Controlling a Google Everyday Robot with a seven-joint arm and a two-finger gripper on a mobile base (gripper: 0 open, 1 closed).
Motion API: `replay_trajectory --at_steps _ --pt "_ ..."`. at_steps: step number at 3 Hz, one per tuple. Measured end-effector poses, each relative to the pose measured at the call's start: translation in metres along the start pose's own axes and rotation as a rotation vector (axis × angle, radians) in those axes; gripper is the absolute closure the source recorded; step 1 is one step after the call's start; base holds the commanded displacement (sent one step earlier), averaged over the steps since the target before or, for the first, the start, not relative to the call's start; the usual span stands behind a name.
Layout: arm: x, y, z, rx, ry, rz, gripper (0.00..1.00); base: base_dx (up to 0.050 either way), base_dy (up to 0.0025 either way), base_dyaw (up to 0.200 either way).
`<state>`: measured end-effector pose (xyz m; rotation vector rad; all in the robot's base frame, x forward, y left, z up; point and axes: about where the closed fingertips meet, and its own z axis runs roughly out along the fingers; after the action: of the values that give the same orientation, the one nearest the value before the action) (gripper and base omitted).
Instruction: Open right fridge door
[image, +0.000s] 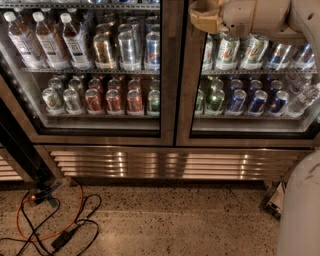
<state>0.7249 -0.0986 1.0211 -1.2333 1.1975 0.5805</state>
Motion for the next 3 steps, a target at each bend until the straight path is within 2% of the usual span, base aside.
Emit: replay_trajectory --at_steps 3 --pt "0.0004 -0.0063 -0.0009 0.002 -0.001 0.002 1.0 0.0 0.0 0.0"
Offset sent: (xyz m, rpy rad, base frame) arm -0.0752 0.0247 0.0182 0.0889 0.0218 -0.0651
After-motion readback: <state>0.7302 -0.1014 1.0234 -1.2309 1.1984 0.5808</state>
